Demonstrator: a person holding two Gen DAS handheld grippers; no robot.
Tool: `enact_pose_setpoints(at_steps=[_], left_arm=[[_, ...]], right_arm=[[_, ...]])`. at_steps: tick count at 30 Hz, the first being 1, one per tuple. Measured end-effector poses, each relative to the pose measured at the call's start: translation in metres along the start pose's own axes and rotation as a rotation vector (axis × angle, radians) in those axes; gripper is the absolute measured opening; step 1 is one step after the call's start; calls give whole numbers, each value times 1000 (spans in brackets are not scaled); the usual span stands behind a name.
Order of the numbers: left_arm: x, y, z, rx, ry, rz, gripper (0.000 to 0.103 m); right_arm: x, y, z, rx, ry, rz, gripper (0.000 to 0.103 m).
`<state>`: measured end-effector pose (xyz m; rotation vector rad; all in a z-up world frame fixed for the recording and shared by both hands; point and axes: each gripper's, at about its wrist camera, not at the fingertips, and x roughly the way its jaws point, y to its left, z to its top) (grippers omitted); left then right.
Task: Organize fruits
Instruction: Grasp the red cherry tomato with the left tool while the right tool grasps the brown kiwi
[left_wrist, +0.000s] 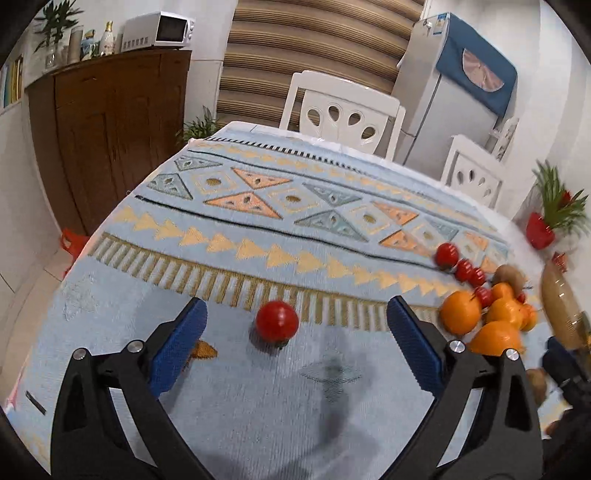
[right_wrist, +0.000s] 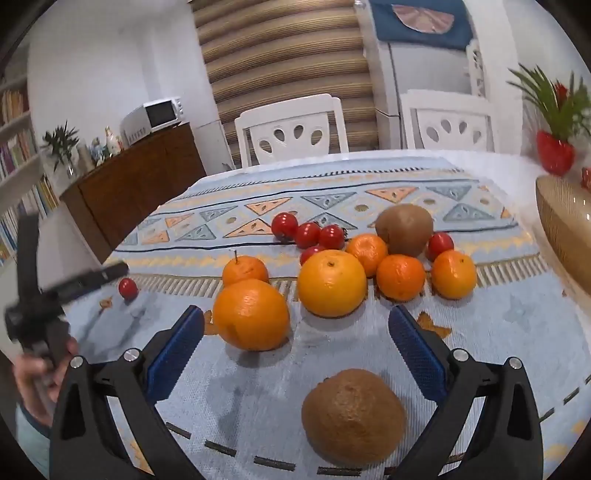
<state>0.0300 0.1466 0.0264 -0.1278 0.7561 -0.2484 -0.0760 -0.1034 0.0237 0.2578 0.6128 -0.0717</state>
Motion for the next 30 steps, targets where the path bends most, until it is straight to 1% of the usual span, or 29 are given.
enact_pose_setpoints(at_steps=[1, 3, 4, 8, 9, 10, 11, 12, 13, 15, 16, 18, 20, 22, 24, 25, 27, 28, 30], left_arm=[[-1, -2, -1, 9, -6, 9, 96], [-10, -2, -3, 19, -50, -8, 97], [-10, -2, -3, 22, -55, -11, 97], [-4, -1, -2, 25, -25, -20, 97], [-3, 0, -2, 20, -20, -21, 97], [-2, 2, -2, 11, -12, -26, 97], [-1, 3, -2, 5, -9, -31, 97], [0, 6, -2, -5, -2, -44, 97], [1, 8, -2, -13, 3, -55, 98], [5, 12, -2, -33, 23, -73, 98], [8, 13, -1, -45, 39, -77, 97], [12, 16, -1, -64, 61, -98, 97], [12, 19, -1, -81, 68, -118, 97], [13, 20, -2, -84, 74, -132, 97], [15, 18, -3, -69, 88, -154, 97], [15, 15, -4, -54, 97, -168, 97], [18, 4, -6, 13, 133, -208, 97], [19, -2, -8, 45, 142, -202, 97], [19, -13, -10, 91, 136, -150, 93]], right_arm=[[-2, -1, 0, 5, -6, 3, 98], [-3, -3, 0, 12, -10, 1, 98], [-2, -2, 0, 13, -7, 3, 98], [-7, -8, 1, 30, -22, -6, 98], [-11, -13, 3, 34, -26, -27, 98], [-19, -18, 5, 27, -42, -92, 98], [-33, -25, 9, 0, -82, -184, 98], [-43, -30, 12, -22, -105, -220, 98], [-50, -37, 17, -37, -103, -230, 98], [-61, -54, 23, -30, -45, -204, 98], [-65, -60, 21, -7, -22, -176, 98], [-63, -71, 7, 84, 50, -50, 98], [-51, -70, -12, 126, 121, 4, 98], [-39, -59, -26, 112, 158, 0, 98], [-33, -43, -32, 43, 171, -39, 98], [-32, -37, -33, 17, 169, -59, 98], [-33, -31, -32, 1, 158, -51, 98], [-34, -30, -33, 3, 155, -46, 98], [-31, -33, -33, 10, 169, -64, 98]])
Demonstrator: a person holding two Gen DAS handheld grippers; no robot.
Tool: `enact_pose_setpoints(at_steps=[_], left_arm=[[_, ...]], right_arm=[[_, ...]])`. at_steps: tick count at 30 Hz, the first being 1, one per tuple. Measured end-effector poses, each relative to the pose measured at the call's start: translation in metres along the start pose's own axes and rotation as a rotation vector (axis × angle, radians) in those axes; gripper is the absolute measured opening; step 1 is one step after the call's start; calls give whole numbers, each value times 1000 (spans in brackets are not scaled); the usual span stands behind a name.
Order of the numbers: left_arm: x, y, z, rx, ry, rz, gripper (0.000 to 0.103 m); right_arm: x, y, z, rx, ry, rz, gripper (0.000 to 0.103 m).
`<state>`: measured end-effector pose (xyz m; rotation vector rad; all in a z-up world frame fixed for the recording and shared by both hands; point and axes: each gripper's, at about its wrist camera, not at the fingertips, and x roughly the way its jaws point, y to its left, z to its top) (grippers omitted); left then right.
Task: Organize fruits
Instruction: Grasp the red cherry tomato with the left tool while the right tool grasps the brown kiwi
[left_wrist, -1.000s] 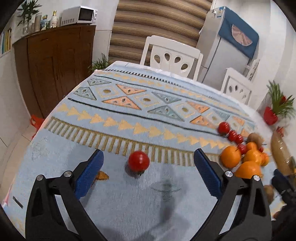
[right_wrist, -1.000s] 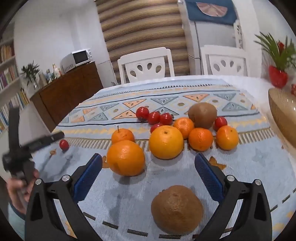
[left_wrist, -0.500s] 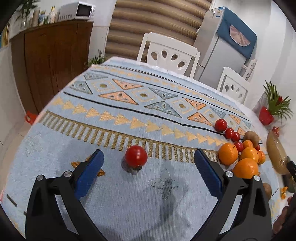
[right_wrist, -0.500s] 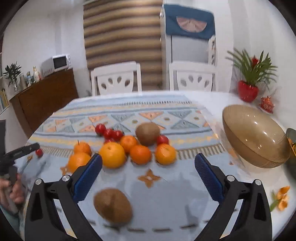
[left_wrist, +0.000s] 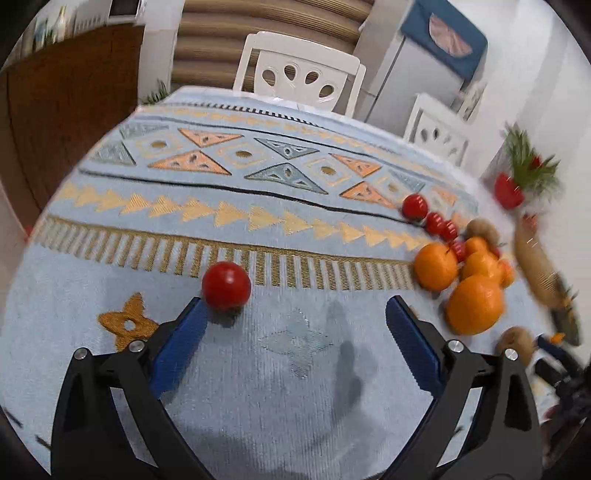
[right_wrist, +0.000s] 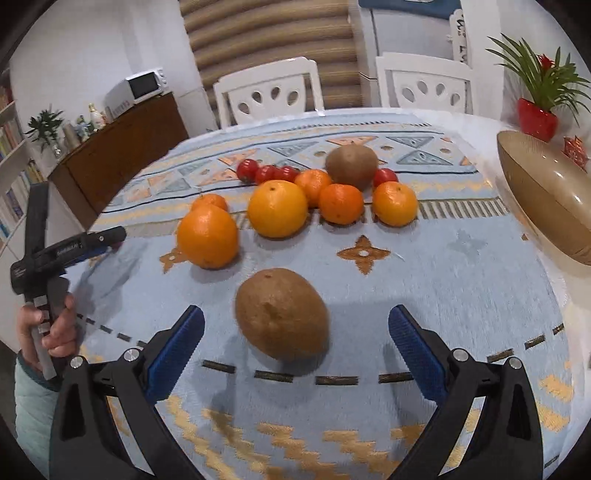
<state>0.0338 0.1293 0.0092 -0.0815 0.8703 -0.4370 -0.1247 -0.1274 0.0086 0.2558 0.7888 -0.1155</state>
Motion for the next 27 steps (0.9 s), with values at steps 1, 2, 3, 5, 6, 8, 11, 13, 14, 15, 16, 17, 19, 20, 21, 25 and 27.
enact_pose_setpoints(at_steps=[1, 2, 3, 5, 6, 8, 11, 13, 14, 15, 16, 17, 19, 20, 21, 25, 27], left_arm=[[1, -4, -1, 16, 2, 21, 92], [3, -5, -1, 21, 5, 32, 88], [4, -5, 0, 18, 8, 43, 84], [10, -2, 2, -6, 28, 79, 75], [11, 1, 3, -21, 42, 92, 72], [10, 4, 5, -38, 41, 107, 70], [8, 6, 8, -58, 59, 94, 70], [10, 6, 10, -49, 67, 123, 65], [11, 5, 11, -42, 66, 137, 62], [13, 5, 12, -37, 70, 144, 60], [16, 4, 12, -32, 74, 157, 59], [17, 2, 11, -24, 72, 174, 57], [18, 0, 12, -10, 63, 218, 45], [19, 0, 12, -12, 61, 240, 36], [19, 1, 13, -15, 57, 254, 28], [16, 4, 14, -32, 47, 246, 28], [13, 2, 12, -43, 41, 222, 27]], right_arm=[[3, -2, -1, 8, 12, 0, 98], [6, -6, 0, 18, 20, 8, 98], [8, -9, 0, 29, 31, 24, 98], [13, -10, -2, 35, 49, 62, 98], [14, -9, -3, 28, 54, 62, 98], [16, -3, -5, 10, 55, 56, 98], [20, 4, -4, -11, 65, 57, 98], [20, 6, -2, -22, 66, 53, 98], [20, 7, -2, -27, 63, 57, 98], [20, 8, -3, -31, 61, 58, 98], [20, 9, -3, -33, 62, 55, 98], [21, 9, -3, -35, 64, 53, 98], [21, 8, -2, -39, 66, 61, 95], [21, 10, -2, -44, 68, 64, 93], [22, 11, -3, -52, 71, 64, 92], [26, 17, -4, -78, 87, 39, 82], [29, 19, -3, -82, 97, 42, 76]])
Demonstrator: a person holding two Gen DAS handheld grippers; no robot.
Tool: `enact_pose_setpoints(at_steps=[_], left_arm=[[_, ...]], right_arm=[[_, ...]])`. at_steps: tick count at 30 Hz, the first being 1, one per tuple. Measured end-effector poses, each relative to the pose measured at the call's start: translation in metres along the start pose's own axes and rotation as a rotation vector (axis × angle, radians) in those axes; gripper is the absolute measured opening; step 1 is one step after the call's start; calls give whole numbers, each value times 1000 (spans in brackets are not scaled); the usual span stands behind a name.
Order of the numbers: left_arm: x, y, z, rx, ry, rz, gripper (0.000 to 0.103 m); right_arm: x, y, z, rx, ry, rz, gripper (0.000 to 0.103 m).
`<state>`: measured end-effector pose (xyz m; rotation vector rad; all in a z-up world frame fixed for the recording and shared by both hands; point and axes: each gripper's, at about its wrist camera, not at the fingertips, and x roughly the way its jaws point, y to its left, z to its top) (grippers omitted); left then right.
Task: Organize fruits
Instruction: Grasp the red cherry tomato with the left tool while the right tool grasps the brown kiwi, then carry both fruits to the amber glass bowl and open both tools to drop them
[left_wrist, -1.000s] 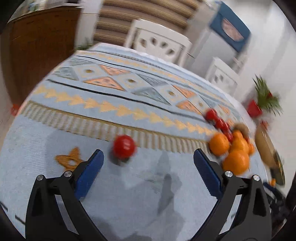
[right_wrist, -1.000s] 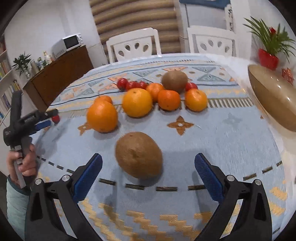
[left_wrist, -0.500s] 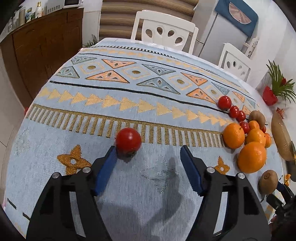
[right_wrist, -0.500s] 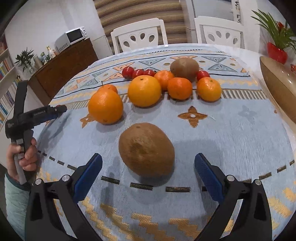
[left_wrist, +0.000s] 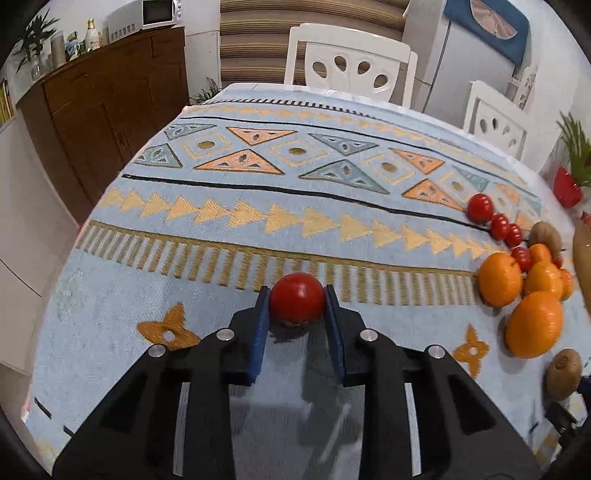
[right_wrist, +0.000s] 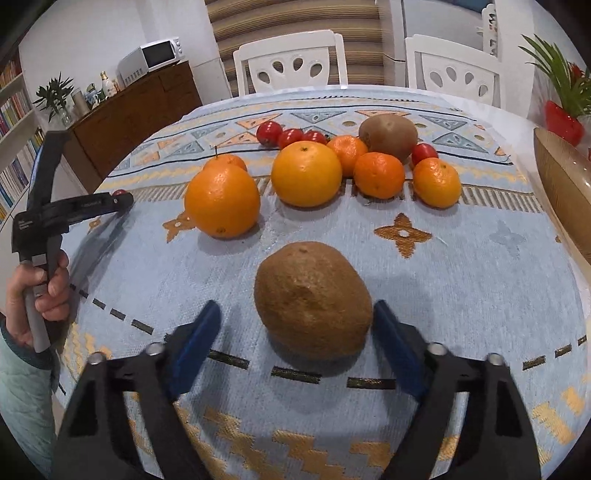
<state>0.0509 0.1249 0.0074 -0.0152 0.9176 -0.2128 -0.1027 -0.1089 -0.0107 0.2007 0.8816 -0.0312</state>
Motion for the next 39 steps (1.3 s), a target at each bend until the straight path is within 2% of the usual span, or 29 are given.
enact_pose_setpoints(at_steps=[3, 4, 9, 15, 19, 23, 28, 32, 35, 39], left_arm=[[-9, -11, -3, 5, -14, -43, 27], [-15, -20, -4, 27, -28, -45, 27], [-40, -60, -4, 107, -90, -93, 27], [-70, -132, -5, 238, -135, -180, 27], [-87, -188, 0, 340, -181, -236, 28], [-101, -257, 9, 444, -206, -315, 27], [-105, -346, 14, 544, -204, -447, 28], [-97, -412, 10, 592, -145, -561, 28], [-84, -451, 5, 625, -117, -588, 28], [-62, -484, -7, 657, -58, -610, 28]], right_arm=[[0, -3, 0, 7, -7, -34, 60], [-1, -5, 0, 13, -15, -32, 58], [-8, -10, -5, 31, -35, 2, 57], [-32, -26, -7, 57, -94, 16, 57], [-59, -60, 0, 112, -160, -20, 57], [-90, -112, 9, 195, -221, -102, 57], [-120, -179, 17, 315, -271, -217, 57], [-139, -225, 22, 403, -299, -301, 57], [-140, -254, 26, 467, -277, -372, 57], [-131, -282, 26, 507, -242, -410, 57]])
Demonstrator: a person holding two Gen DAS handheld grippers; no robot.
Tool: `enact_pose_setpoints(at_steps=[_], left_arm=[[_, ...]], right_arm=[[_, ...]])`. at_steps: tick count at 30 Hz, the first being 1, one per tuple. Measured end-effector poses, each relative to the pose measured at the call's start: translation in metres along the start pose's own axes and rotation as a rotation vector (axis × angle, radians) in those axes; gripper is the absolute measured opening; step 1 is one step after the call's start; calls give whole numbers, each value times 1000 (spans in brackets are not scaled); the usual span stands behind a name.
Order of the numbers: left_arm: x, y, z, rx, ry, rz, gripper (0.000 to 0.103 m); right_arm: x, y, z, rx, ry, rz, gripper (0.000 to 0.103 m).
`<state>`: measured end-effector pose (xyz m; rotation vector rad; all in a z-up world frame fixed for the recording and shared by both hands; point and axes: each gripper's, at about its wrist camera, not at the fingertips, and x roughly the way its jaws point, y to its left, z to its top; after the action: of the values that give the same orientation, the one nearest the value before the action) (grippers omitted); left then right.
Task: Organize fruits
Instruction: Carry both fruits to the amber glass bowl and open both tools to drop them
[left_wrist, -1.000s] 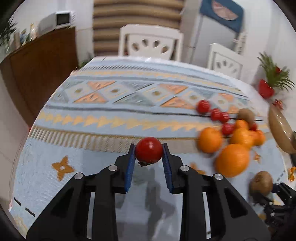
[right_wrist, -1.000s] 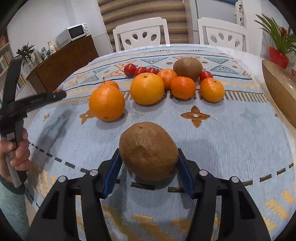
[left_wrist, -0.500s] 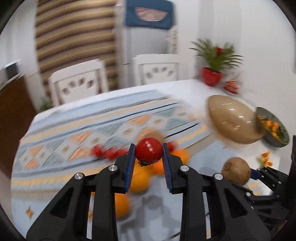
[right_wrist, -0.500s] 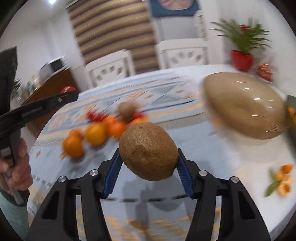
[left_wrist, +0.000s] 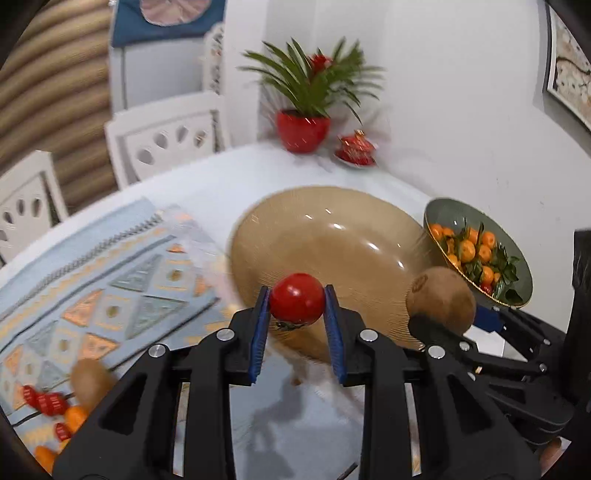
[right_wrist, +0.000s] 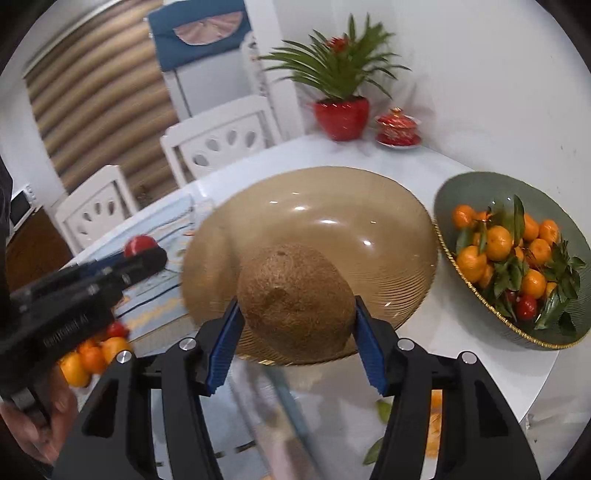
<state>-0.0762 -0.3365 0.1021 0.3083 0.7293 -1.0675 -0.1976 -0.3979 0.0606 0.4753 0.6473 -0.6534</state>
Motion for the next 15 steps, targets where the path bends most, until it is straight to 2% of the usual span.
enact_pose_setpoints(at_steps=[7, 15], left_arm=[[42, 2, -1, -33, 69, -31, 28], [60, 4, -7, -46, 108, -43, 28]], right_arm=[[18, -9, 0, -7, 49, -42, 57], [35, -8, 1, -18, 92, -61, 57]])
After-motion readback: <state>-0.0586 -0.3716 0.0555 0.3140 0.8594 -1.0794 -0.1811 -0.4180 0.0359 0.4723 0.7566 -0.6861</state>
